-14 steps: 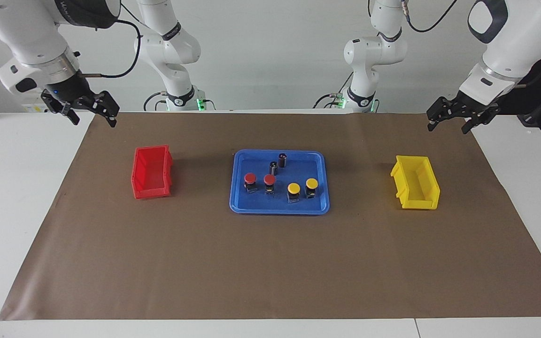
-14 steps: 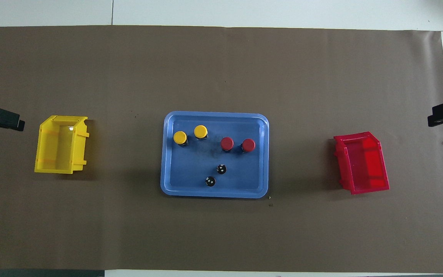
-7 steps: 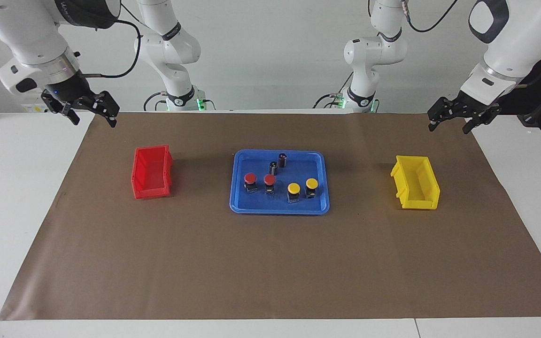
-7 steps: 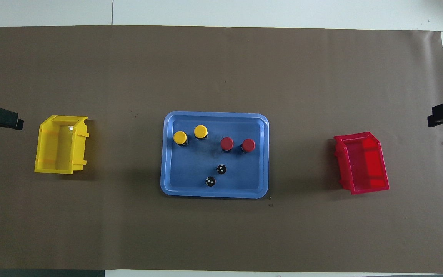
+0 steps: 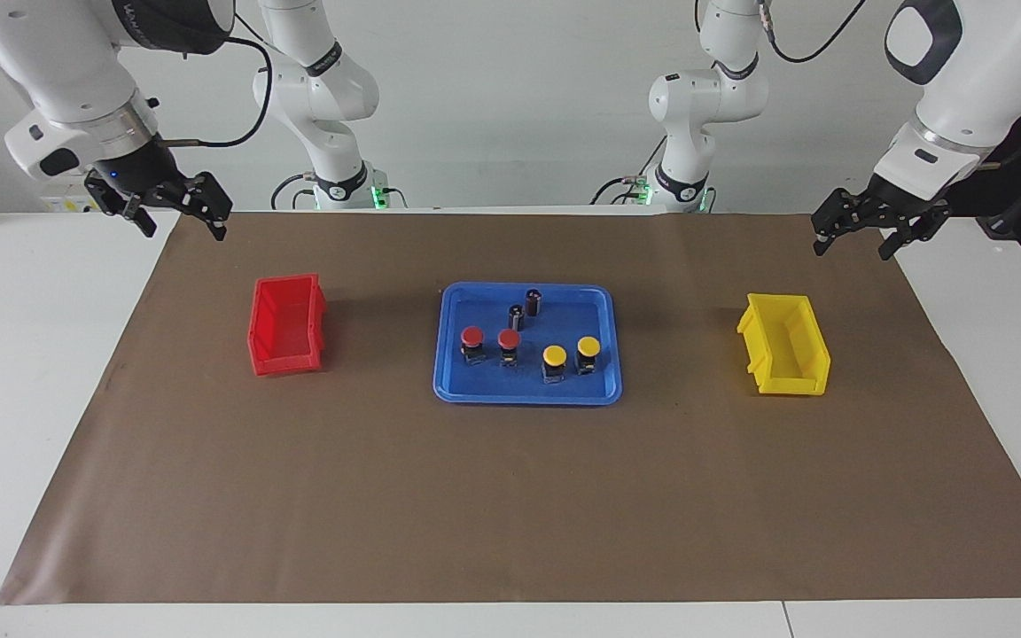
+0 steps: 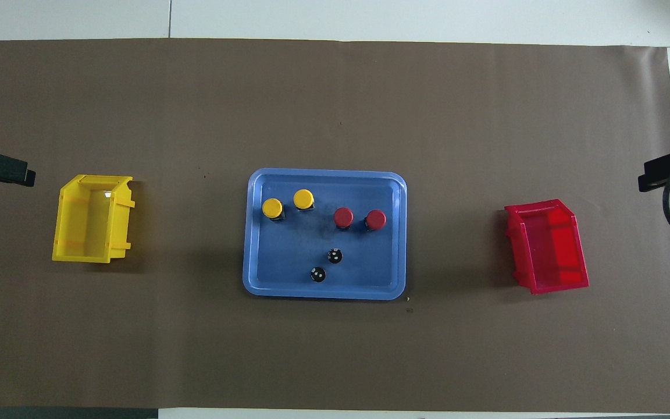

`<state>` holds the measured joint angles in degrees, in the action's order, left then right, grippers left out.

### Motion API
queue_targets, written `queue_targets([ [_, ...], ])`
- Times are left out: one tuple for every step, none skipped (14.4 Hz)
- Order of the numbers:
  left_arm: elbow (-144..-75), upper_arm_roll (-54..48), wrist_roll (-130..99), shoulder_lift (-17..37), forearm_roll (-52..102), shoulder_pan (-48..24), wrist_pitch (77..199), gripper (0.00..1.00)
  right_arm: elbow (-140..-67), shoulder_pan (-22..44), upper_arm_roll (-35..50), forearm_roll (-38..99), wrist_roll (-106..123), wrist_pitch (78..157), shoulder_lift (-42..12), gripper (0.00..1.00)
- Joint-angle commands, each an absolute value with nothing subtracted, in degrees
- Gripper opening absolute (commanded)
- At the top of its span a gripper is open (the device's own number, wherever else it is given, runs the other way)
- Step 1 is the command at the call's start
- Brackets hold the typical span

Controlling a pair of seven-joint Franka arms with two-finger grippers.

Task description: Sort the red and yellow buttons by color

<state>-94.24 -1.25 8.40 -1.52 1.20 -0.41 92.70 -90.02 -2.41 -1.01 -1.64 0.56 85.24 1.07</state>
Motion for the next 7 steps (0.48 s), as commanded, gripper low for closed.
queue_targets([
  [-93.8, -0.2, 9.0, -1.2, 1.5, -1.2, 92.9, 1.00, -86.9, -2.5, 1.6, -1.8, 1.0, 84.3, -0.5, 1.00],
  [-94.0, -0.3, 8.9, -1.3, 1.5, -1.1, 92.8, 1.00, -83.4, -2.5, 3.7, -1.7, -1.1, 81.9, -3.5, 1.00],
  [-94.0, -0.2, 8.8, -1.3, 1.5, -1.1, 92.9, 1.00, -79.6, -2.5, 5.9, -1.8, -4.8, 80.3, -6.4, 1.00],
  [-94.0, -0.2, 8.7, -1.3, 1.5, -1.1, 93.0, 1.00, -76.3, -2.5, 9.5, -1.8, -8.8, 80.1, -9.2, 1.00],
  [-94.0, -0.2, 8.8, -1.3, 1.5, -1.1, 93.3, 1.00, -75.1, -2.5, 12.9, -2.0, -13.5, 80.5, -11.2, 1.00],
  [-94.0, -0.2, 8.9, -1.2, 1.4, -1.1, 93.3, 1.00, -74.3, -2.5, 16.1, -2.0, -18.9, 82.0, -13.3, 1.00],
  [-93.9, -0.2, 8.8, -1.2, 1.4, -1.1, 92.9, 1.00, -74.2, -2.4, 19.2, -2.3, -23.8, 85.2, -14.9, 1.00],
])
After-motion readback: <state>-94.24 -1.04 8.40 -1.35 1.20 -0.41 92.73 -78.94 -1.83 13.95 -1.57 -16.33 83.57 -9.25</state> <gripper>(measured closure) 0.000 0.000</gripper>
